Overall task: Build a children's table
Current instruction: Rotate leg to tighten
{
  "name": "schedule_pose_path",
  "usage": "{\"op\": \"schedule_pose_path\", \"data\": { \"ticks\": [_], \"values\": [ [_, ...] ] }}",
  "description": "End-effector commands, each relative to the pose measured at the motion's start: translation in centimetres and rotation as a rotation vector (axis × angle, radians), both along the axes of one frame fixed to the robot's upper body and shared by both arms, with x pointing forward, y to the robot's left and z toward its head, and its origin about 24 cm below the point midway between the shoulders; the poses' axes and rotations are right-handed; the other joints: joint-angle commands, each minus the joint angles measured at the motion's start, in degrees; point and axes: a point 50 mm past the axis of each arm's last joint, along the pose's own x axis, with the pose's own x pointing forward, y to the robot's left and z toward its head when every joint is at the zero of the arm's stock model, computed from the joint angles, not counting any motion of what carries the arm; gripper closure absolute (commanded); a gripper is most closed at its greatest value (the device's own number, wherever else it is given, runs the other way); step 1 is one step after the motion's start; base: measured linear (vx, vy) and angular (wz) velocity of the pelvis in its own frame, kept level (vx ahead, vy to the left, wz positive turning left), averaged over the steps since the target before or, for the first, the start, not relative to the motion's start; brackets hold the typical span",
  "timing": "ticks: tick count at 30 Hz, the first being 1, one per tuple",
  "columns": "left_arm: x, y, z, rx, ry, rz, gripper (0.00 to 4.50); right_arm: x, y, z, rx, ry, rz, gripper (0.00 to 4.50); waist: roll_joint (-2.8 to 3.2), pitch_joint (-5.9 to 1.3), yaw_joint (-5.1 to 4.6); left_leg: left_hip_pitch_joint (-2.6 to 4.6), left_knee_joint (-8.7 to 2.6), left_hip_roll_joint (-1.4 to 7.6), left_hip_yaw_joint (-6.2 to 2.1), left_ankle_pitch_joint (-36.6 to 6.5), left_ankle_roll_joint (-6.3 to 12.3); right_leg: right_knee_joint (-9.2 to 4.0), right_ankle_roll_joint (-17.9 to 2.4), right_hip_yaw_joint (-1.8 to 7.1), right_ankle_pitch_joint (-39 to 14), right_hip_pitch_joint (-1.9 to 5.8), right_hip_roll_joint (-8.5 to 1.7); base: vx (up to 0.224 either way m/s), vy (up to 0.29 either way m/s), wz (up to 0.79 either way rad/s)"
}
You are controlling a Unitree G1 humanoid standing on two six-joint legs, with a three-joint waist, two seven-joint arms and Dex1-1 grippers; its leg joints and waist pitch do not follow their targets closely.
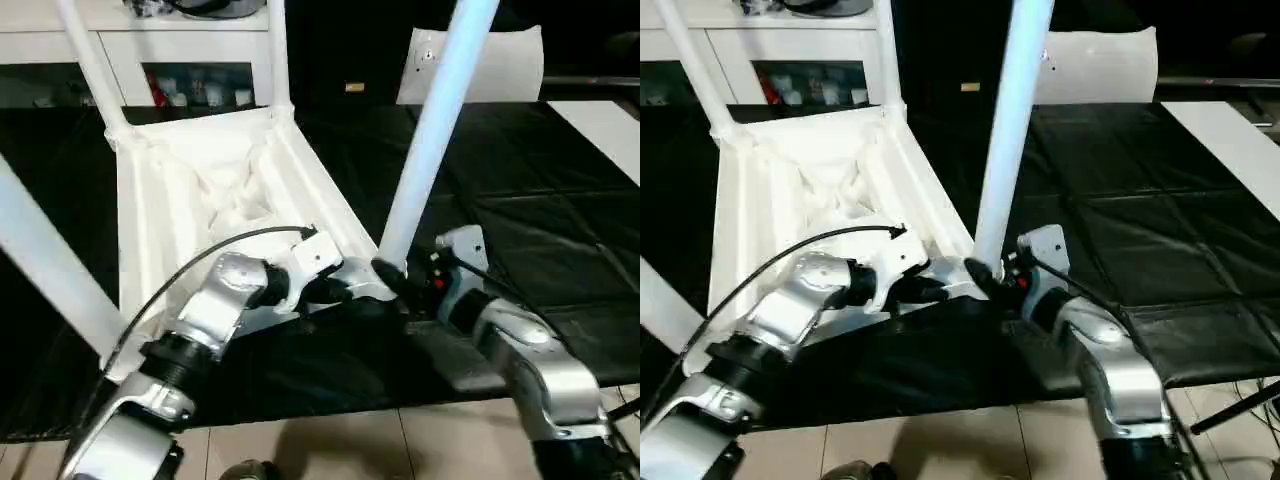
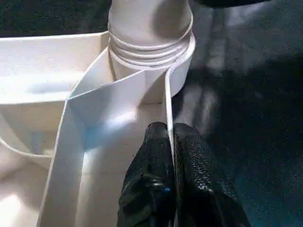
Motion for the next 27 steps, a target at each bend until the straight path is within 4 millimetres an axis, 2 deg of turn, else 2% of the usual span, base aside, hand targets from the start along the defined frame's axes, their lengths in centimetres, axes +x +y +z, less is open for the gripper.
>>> {"op": "schedule_pose_path", "data": {
  "ticks": [1, 3, 4, 6, 8, 9, 11, 12, 13, 14, 16, 17, 18, 21, 22, 23, 27],
  "values": [
    [-0.8, -1.1, 0.6, -0.057, -0.018, -0.153, 4.50, -0.3, 0.4, 0.6, 0.015, -0.037, 0.106, 0.65, -1.02, -3.48, -0.04, 1.93, -3.42, 5.36, -2.85, -9.8, 3.77, -3.88, -14.2, 2.40, -0.3, 1.07, -3.69, 0.000, 0.000, 0.00],
    [-1.1, -0.4, 0.6, -0.052, -0.005, -0.235, 4.50, -0.3, -0.7, 0.8, -0.015, -0.048, 0.178, 0.52, -0.80, -3.54, 0.38, 2.24, -3.36, 5.55, -2.87, -10.6, 3.78, -3.90, -14.7, 2.26, -1.7, 0.98, -3.62, 0.000, 0.000, 0.00],
    [-1.2, -0.2, 0.6, -0.050, 0.003, -0.264, 4.50, -0.3, -1.0, 0.8, -0.029, -0.048, 0.210, 0.40, -0.79, -3.44, 0.54, 2.47, -3.52, 5.64, -2.76, -11.3, 3.26, -3.88, -15.0, 2.27, -2.7, 0.68, -3.40, 0.000, 0.000, 0.00],
    [-1.3, 0.4, 0.6, -0.029, 0.022, -0.316, 4.50, -0.5, -1.5, 0.9, -0.051, -0.035, 0.284, 0.21, -0.68, -3.41, 0.78, 2.56, -3.73, 5.76, -2.83, -13.0, 2.19, -3.88, -15.0, 2.24, -4.6, 0.69, -3.48, 0.000, 0.000, 0.00],
    [-1.5, 0.9, 0.6, 0.007, 0.039, -0.374, 4.50, -0.6, -1.8, 1.0, -0.075, -0.016, 0.344, 0.21, -0.77, -3.28, 0.92, 2.59, -3.86, 5.72, -2.91, -14.9, 1.14, -4.01, -14.9, 2.20, -6.6, 0.70, -3.55, 0.000, 0.000, 0.00],
    [-1.6, 1.2, 0.6, 0.024, 0.045, -0.412, 4.50, -0.7, -1.9, 1.0, -0.088, -0.015, 0.388, 0.21, -0.80, -3.18, 1.00, 2.78, -4.09, 5.88, -2.88, -17.2, -0.41, -4.17, -14.6, 2.31, -8.9, 0.39, -3.73, 0.000, 0.000, 0.00],
    [-1.7, 1.4, 0.5, 0.047, 0.061, -0.459, 4.50, -0.9, -2.1, 1.0, -0.085, -0.003, 0.457, 0.21, -0.90, -3.08, 1.24, 2.92, -4.11, 5.92, -2.94, -19.3, -1.58, -4.39, -14.2, 2.41, -11.6, 0.27, -4.01, 0.000, 0.000, 0.00],
    [-1.8, 1.5, 0.5, 0.052, 0.064, -0.472, 4.50, -1.0, -2.1, 1.0, -0.080, 0.005, 0.472, 0.46, -0.88, -3.03, 1.48, 2.97, -4.23, 6.08, -3.02, -19.8, -2.31, -4.46, -13.9, 2.49, -12.3, 0.24, -4.21, 0.000, 0.000, 0.00],
    [-1.9, 1.5, 0.5, 0.059, 0.067, -0.487, 4.50, -1.0, -2.1, 1.0, -0.074, 0.013, 0.489, 0.46, -1.29, -3.07, 1.45, 2.97, -4.25, 6.05, -2.95, -20.0, -2.35, -4.43, -13.9, 2.46, -12.3, 0.25, -4.10, 0.000, 0.000, 0.00],
    [-1.9, 1.5, 0.5, 0.066, 0.071, -0.498, 4.50, -1.0, -2.1, 1.0, -0.070, 0.018, 0.502, 0.54, -1.05, -3.12, 1.76, 3.12, -4.26, 6.11, -2.95, -19.8, -2.61, -4.32, -14.0, 2.49, -12.0, 0.15, -4.19, 0.000, 0.000, 0.00],
    [-2.0, 1.6, 0.5, 0.078, 0.073, -0.528, 4.50, -1.2, -2.2, 1.0, -0.066, 0.032, 0.543, 0.54, -1.11, -3.17, 1.83, 3.13, -4.31, 6.10, -2.94, -19.4, -2.87, -4.18, -14.2, 2.46, -10.6, 0.16, -4.10, 0.000, 0.000, 0.00],
    [-2.0, 1.7, 0.5, 0.082, 0.073, -0.537, 4.50, -1.2, -2.2, 0.9, -0.067, 0.036, 0.561, 0.69, -1.11, -3.23, 1.85, 3.11, -4.30, 6.06, -2.97, -19.1, -2.86, -4.11, -14.4, 2.40, -10.0, 0.26, -4.12, 0.000, 0.000, 0.00],
    [-2.0, 1.7, 0.5, 0.086, 0.073, -0.545, 4.50, -1.2, -2.2, 0.9, -0.068, 0.041, 0.577, 0.82, -1.50, -3.25, 1.79, 2.97, -4.27, 6.02, -2.88, -18.5, -2.63, -3.99, -14.6, 2.32, -9.0, 0.37, -4.08, 0.000, 0.000, 0.00],
    [-2.0, 1.8, 0.4, 0.099, 0.075, -0.576, 4.50, -1.4, -2.2, 0.9, -0.061, 0.058, 0.628, 0.94, -1.41, -3.42, 2.13, 2.91, -3.94, 5.99, -2.69, -16.2, -1.34, -3.70, -15.5, 2.28, -6.4, 0.55, -4.16, 0.000, 0.000, 0.00],
    [-2.0, 1.8, 0.4, 0.100, 0.075, -0.577, 4.50, -1.4, -2.2, 0.9, -0.060, 0.059, 0.630, 1.14, -1.43, -3.40, 2.13, 2.89, -3.92, 5.99, -2.65, -15.9, -1.17, -3.66, -15.7, 2.28, -6.1, 0.51, -4.14, 0.000, 0.000, 0.00],
    [-1.9, 1.9, 0.4, 0.102, 0.077, -0.587, 4.50, -1.4, -2.1, 0.9, -0.053, 0.068, 0.655, 1.14, -1.61, -3.42, 2.13, 2.71, -3.89, 5.99, -2.66, -15.3, -0.75, -3.51, -15.9, 2.21, -5.4, 0.67, -4.15, 0.000, 0.000, 0.00],
    [-1.8, 1.9, 0.4, 0.111, 0.073, -0.593, 4.50, -1.5, -1.9, 0.9, -0.039, 0.082, 0.681, 1.50, -1.51, -3.40, 2.45, 2.79, -3.76, 6.07, -2.58, -15.0, -0.29, -3.54, -16.3, 2.21, -6.1, 0.61, -4.21, 0.000, 0.000, 0.00]
  ]
}}
